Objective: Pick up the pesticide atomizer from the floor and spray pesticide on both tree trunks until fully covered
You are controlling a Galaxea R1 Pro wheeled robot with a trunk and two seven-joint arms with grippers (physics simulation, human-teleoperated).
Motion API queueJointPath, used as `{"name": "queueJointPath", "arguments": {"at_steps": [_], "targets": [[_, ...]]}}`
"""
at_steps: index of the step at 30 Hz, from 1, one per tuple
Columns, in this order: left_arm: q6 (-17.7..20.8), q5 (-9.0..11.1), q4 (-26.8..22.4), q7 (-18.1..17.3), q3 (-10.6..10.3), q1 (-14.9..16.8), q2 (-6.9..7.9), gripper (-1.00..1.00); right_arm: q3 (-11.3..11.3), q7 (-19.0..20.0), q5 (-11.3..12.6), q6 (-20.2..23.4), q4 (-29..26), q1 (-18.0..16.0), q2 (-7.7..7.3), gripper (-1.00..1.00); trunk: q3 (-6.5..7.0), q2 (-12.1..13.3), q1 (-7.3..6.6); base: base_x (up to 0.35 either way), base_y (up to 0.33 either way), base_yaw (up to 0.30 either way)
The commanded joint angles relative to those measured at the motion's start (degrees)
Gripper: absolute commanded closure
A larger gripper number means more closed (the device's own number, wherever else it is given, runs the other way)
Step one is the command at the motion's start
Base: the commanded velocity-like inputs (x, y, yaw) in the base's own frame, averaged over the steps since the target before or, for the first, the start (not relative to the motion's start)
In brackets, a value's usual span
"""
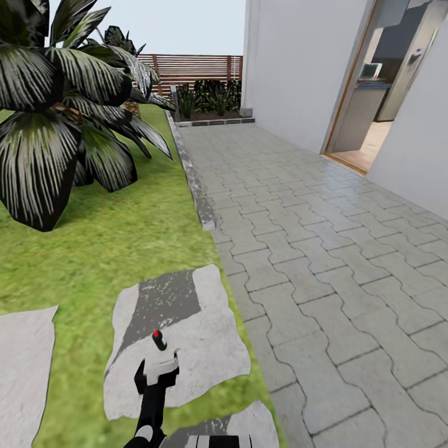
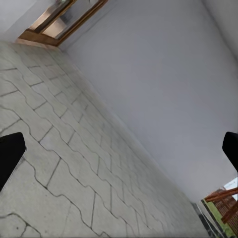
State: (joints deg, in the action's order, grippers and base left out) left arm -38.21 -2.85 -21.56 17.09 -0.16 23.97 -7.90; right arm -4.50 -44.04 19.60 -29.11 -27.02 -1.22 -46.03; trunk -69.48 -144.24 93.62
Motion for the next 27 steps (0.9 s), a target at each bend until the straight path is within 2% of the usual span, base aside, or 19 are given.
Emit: {"name": "queueJointPath", "arguments": {"at_steps": [1,27], "targets": [[-0.14,-0.31,0.03,0.35,-0.02,0.03,-0.01,-1.00,0.11,0.01,0.44,-0.21,-0.05,-0.01,-0.02,-1.00,-0.04,-0.02,0.01,0.225,0.000,0.000],[-0.18,-0.31,0.02,0.31,0.10,0.03,0.10,-1.00,0.09,0.01,0.43,-0.19,0.07,-0.01,-0.02,-1.00,-0.04,-0.02,0.01,0.136,0.021,0.000]]}}
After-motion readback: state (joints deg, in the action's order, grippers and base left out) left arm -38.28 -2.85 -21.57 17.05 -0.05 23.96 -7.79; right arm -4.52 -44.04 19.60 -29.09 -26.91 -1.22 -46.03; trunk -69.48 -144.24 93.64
